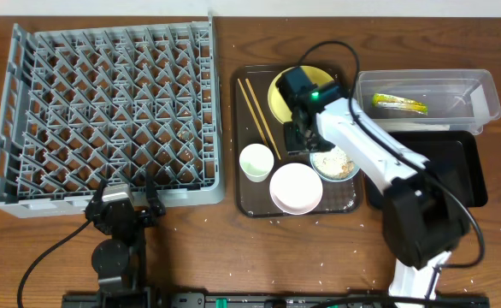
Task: Sort waste into correct bins and load items into the dishwasher
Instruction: 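Reach right gripper to the light-blue rice bowl and grasp its rim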
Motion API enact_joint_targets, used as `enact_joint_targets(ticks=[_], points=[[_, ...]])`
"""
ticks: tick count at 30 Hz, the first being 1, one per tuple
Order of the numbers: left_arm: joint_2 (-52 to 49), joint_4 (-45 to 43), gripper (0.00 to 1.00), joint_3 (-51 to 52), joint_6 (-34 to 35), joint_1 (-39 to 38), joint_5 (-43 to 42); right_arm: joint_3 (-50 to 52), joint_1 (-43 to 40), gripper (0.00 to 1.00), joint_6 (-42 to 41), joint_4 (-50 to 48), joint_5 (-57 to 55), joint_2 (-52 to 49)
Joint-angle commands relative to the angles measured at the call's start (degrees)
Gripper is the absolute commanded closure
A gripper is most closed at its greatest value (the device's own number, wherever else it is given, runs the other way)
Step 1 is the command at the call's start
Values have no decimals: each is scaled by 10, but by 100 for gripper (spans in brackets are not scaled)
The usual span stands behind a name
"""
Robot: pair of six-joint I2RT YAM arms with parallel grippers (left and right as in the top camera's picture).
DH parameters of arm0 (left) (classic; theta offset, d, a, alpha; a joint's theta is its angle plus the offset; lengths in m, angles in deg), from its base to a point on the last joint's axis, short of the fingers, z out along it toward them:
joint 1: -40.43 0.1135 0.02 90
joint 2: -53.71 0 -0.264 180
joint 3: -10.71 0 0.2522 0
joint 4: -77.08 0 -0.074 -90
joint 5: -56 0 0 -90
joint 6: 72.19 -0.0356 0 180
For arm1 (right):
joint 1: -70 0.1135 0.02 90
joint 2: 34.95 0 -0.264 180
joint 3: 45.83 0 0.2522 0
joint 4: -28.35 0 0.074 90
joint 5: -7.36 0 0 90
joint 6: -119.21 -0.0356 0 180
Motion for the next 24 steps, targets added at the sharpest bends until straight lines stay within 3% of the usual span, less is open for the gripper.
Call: enact_joint_targets(ticks=[1, 9, 24], points=[[3, 12, 12, 17, -4, 3, 7, 3, 3, 52, -31, 4, -8, -32], [3, 12, 12, 17, -4, 3, 7, 3, 3, 74, -35, 2, -7, -45], [4, 12, 12, 17, -4, 3, 7, 1, -3, 76, -23, 0, 18, -47]])
